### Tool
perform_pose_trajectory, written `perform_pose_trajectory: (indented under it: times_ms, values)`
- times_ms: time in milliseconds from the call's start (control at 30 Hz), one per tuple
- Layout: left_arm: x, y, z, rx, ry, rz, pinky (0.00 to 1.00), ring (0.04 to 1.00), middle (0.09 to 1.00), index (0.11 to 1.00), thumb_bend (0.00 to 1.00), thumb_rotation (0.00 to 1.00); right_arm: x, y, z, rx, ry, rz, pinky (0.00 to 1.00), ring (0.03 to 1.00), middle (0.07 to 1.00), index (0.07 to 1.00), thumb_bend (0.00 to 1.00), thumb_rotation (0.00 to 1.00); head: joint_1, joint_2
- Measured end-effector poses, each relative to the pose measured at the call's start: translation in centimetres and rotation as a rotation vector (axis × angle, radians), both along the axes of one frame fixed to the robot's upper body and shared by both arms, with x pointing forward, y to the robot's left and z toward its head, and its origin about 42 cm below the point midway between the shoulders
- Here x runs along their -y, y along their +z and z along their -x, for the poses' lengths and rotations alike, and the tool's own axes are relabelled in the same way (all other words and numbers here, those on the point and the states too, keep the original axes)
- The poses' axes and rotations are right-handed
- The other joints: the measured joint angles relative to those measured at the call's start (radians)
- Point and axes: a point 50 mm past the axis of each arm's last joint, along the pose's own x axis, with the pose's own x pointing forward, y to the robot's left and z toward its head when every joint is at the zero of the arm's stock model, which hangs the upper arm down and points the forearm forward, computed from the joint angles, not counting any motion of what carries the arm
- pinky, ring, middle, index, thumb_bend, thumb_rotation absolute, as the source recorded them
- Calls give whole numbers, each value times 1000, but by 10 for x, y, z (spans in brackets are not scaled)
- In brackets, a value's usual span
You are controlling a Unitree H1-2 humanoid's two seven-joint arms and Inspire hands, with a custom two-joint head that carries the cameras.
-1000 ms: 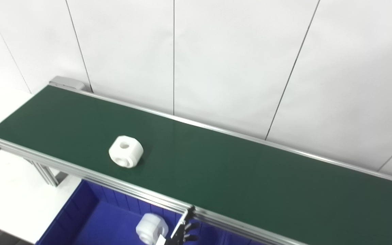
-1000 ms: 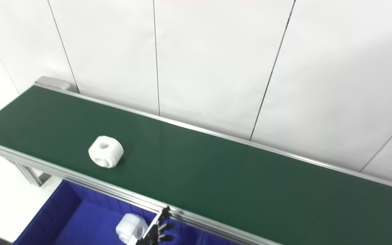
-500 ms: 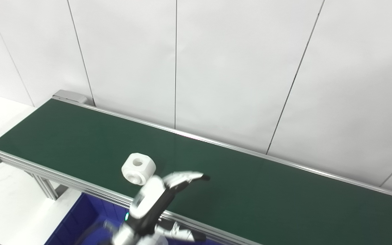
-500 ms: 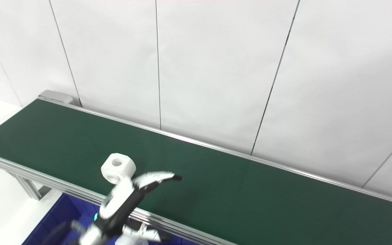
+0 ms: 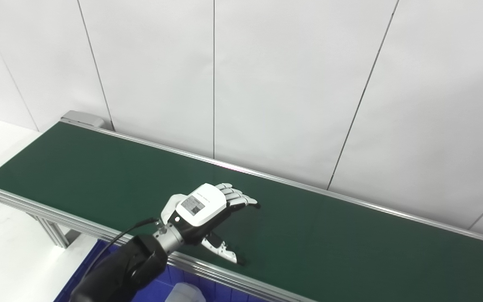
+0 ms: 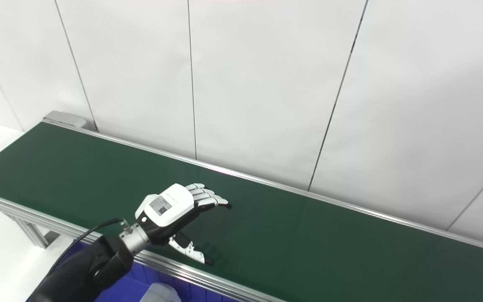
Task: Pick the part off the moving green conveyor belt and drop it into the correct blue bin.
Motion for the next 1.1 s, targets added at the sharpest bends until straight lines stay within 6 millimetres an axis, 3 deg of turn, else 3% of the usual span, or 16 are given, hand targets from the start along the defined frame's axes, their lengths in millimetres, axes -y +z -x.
perform_pose_trajectory:
  times_ms: [267, 533, 667, 833, 867, 967, 1000, 1100]
  values:
    - [-15, -18, -20, -57, 10, -115, 879, 822, 809, 804, 852, 631, -2, 2, 1, 6, 1, -1, 1000, 1000, 1000, 1000, 138, 1000, -3, 15]
    - [-41, -23, -22, -98, 55, -206, 857, 814, 802, 777, 868, 570, -3, 6, 3, 18, 4, -9, 1000, 1000, 1000, 1000, 198, 1000, -5, 26]
    - [-47, -22, -26, -105, 78, -228, 859, 812, 795, 768, 856, 438, -3, 6, 4, 21, -2, -23, 1000, 1000, 1000, 1000, 242, 1000, -3, 32]
    - [-53, -17, -29, -137, 99, -262, 845, 816, 806, 779, 842, 448, -3, 8, 3, 27, -1, -38, 1000, 1000, 1000, 1000, 280, 1000, 1, 31]
    - [-55, -15, -30, -137, 111, -273, 832, 810, 803, 778, 837, 428, -3, 8, 3, 27, -1, -38, 1000, 1000, 1000, 1000, 289, 1000, 1, 31]
    - [-60, -16, -31, -129, 135, -272, 629, 659, 701, 698, 783, 199, -3, 10, 3, 31, -1, -39, 1000, 1000, 1000, 1000, 291, 1000, -2, 37]
    - [-58, -17, -31, -120, 138, -256, 503, 524, 561, 570, 605, 82, -3, 11, 3, 34, 0, -40, 1000, 1000, 1000, 1000, 291, 1000, -3, 40]
    - [-49, -24, -36, -85, 141, -164, 455, 459, 479, 526, 532, 13, -3, 12, 2, 41, 2, -46, 1000, 1000, 1000, 1000, 298, 1000, -3, 41]
